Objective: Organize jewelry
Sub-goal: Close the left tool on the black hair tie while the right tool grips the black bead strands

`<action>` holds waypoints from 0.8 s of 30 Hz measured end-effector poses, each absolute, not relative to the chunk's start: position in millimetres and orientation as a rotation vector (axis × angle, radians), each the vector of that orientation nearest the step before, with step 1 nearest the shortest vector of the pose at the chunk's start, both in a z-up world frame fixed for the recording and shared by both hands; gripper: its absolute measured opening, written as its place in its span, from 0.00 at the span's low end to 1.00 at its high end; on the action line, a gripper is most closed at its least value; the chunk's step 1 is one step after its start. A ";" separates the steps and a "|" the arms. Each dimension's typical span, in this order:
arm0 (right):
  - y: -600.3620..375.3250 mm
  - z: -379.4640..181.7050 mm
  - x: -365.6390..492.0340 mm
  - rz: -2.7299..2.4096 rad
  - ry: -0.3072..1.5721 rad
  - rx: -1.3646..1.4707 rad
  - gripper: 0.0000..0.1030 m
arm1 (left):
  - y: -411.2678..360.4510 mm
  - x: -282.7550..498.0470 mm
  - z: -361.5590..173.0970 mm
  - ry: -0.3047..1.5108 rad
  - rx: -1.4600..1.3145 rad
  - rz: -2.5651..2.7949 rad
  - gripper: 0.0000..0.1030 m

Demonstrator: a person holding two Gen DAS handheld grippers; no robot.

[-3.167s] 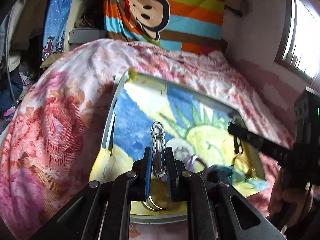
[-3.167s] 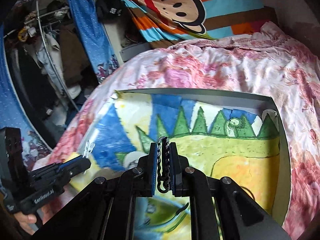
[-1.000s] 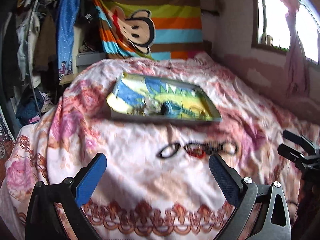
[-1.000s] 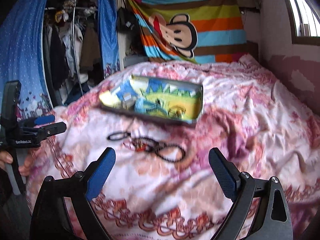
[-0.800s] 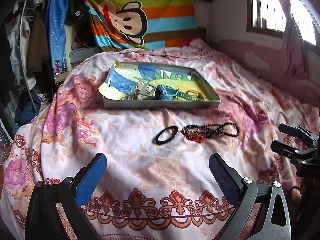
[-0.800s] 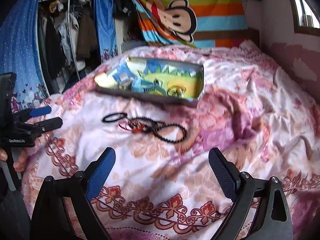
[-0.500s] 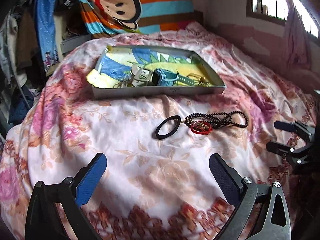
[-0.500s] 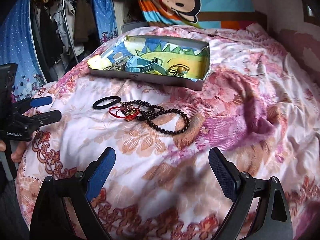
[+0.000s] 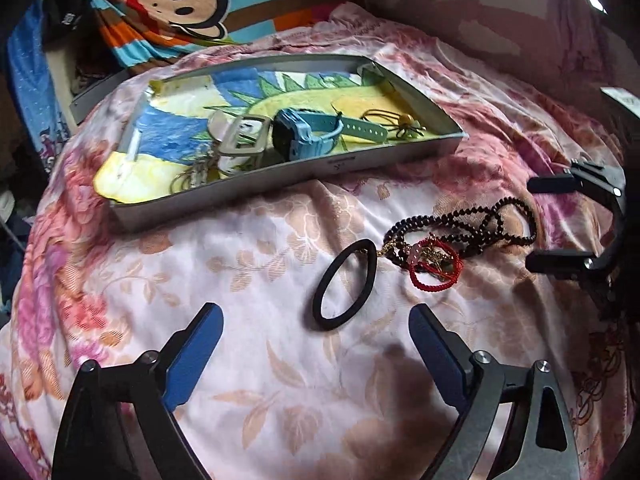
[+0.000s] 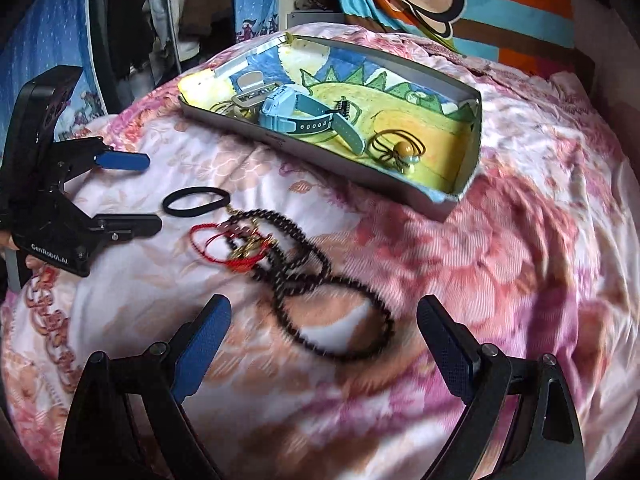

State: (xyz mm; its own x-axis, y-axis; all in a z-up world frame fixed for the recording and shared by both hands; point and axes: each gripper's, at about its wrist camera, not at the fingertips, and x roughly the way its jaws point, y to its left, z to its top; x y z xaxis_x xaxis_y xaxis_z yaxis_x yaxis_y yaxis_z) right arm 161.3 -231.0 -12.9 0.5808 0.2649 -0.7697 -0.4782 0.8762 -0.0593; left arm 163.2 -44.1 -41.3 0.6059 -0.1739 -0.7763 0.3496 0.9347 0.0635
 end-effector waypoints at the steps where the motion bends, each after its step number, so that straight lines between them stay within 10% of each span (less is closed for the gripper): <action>1: -227.6 -13.8 164.9 0.447 0.850 -0.291 0.88 | -45.0 165.9 -44.3 0.878 0.226 -0.312 0.82; 13: -207.8 -28.9 187.3 0.464 0.876 -0.372 0.76 | -49.8 181.5 -55.1 0.862 0.266 -0.374 0.60; 24: -203.4 -39.6 188.2 0.466 0.874 -0.326 0.44 | -63.8 178.9 -64.0 0.874 0.329 -0.406 0.23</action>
